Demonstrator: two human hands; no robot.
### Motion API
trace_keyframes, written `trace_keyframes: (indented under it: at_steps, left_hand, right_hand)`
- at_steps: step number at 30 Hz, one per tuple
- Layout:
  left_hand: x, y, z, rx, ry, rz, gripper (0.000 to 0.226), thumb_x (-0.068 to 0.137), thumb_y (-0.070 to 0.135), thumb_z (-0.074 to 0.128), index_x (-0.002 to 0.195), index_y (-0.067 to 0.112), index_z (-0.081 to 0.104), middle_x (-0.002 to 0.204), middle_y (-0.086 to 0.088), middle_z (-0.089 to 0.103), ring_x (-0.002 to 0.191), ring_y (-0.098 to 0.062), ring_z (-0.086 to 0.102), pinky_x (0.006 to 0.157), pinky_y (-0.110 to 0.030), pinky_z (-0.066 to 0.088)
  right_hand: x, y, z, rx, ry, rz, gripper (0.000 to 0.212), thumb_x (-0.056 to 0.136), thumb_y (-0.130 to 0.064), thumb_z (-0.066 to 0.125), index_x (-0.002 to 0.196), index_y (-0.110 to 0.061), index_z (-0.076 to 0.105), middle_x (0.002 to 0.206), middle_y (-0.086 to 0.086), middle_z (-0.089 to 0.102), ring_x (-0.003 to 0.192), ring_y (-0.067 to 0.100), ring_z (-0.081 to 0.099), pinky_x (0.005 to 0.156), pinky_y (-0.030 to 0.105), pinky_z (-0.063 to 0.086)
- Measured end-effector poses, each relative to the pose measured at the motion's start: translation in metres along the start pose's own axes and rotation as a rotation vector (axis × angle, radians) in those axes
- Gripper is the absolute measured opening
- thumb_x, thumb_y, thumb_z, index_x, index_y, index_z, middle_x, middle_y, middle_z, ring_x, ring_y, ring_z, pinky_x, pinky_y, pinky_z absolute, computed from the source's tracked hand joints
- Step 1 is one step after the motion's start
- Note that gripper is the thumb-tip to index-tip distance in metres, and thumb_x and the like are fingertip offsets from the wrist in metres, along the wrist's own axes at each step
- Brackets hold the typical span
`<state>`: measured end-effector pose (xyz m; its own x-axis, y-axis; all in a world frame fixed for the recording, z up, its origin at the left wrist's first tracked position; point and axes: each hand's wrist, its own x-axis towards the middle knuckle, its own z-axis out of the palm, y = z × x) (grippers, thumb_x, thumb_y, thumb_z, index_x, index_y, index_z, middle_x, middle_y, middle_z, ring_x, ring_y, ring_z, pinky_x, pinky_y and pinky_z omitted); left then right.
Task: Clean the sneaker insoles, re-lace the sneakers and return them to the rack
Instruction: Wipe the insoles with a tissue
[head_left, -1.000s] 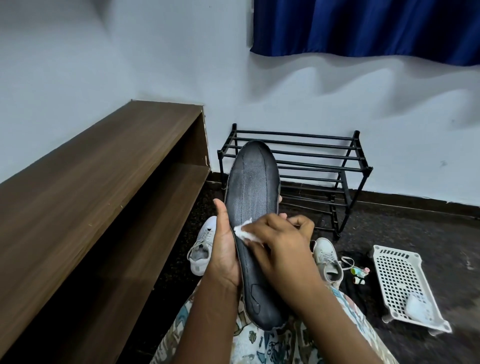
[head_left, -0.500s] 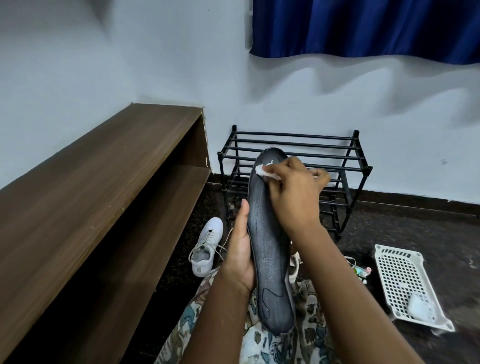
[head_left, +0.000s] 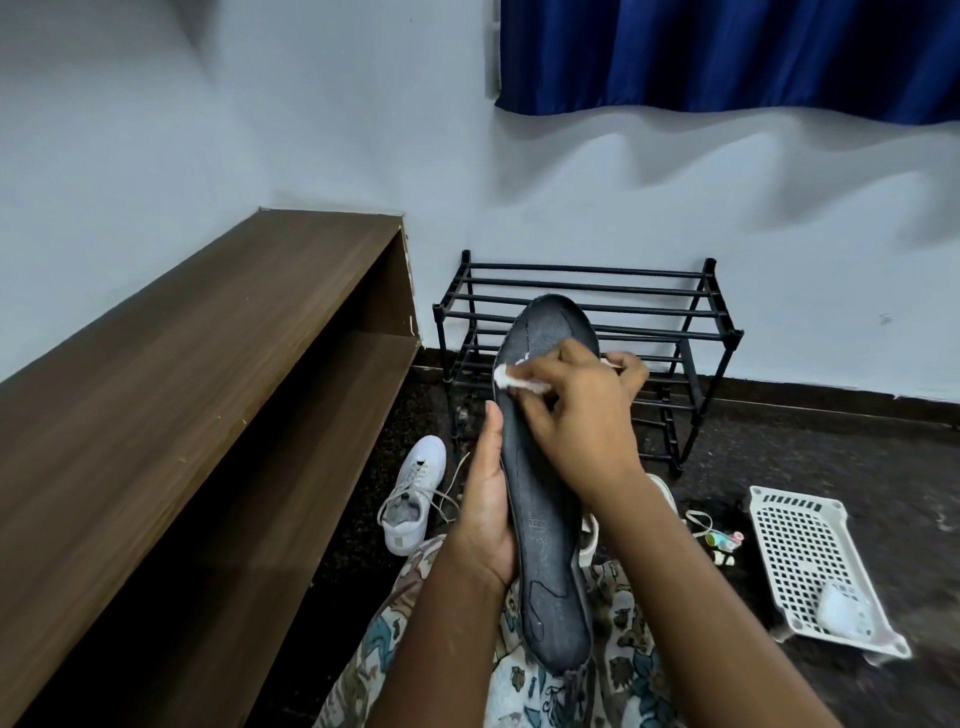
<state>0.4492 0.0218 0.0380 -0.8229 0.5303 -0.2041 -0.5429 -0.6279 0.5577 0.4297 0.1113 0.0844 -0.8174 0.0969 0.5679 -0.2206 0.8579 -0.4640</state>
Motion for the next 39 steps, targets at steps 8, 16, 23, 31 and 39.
trace_keyframes:
  at_steps: [8,16,23,31,39]
  left_hand:
    - [0.002,-0.001,-0.005,0.118,-0.111,-0.021,0.073,0.085,0.07,0.039,0.117,0.01,0.064,0.101,-0.013,0.062,0.074,-0.023,0.057,0.06,-0.029,0.051]
    - [-0.003,0.003,-0.001,0.11,-0.11,0.013,0.08,0.086,0.068,0.036,0.133,0.005,0.05,0.111,-0.015,0.064,0.089,-0.025,0.065,0.073,-0.036,0.057]
    - [-0.004,0.004,0.0,-0.034,-0.101,-0.025,0.083,0.083,0.071,0.033,0.127,0.005,0.057,0.126,-0.019,0.059,0.111,-0.029,0.061,0.096,-0.042,0.049]
    - [0.003,0.005,-0.011,-0.135,-0.1,0.009,0.091,0.079,0.076,0.034,0.135,0.006,0.047,0.132,-0.013,0.056,0.118,-0.031,0.057,0.091,-0.052,0.05]
    - [-0.002,0.005,0.0,-0.046,-0.071,-0.009,0.082,0.083,0.071,0.028,0.114,0.006,0.067,0.116,-0.017,0.066,0.104,-0.027,0.065,0.09,-0.041,0.053]
  right_hand:
    - [0.054,0.015,-0.007,-0.088,0.108,0.159,0.018,0.083,-0.021,0.06,0.097,-0.027,0.071,0.097,-0.001,0.059,0.089,0.019,0.058,0.093,0.036,0.016]
    - [0.024,0.017,-0.017,-0.141,0.055,0.198,0.02,0.084,-0.018,0.059,0.097,-0.029,0.07,0.096,-0.002,0.061,0.09,0.019,0.058,0.084,0.034,0.016]
    - [-0.041,0.003,-0.023,-0.041,-0.096,0.043,0.02,0.076,-0.014,0.072,0.087,-0.031,0.072,0.085,-0.009,0.062,0.084,0.021,0.053,0.083,0.046,0.031]
    - [-0.092,0.013,-0.027,0.094,-0.168,-0.051,0.021,0.071,-0.022,0.068,0.085,-0.037,0.071,0.078,-0.019,0.053,0.081,0.008,0.042,0.079,0.031,0.024]
    - [-0.034,0.02,-0.016,-0.068,0.05,-0.025,0.017,0.075,-0.026,0.065,0.088,-0.034,0.073,0.088,-0.014,0.062,0.089,0.014,0.038,0.075,0.031,0.015]
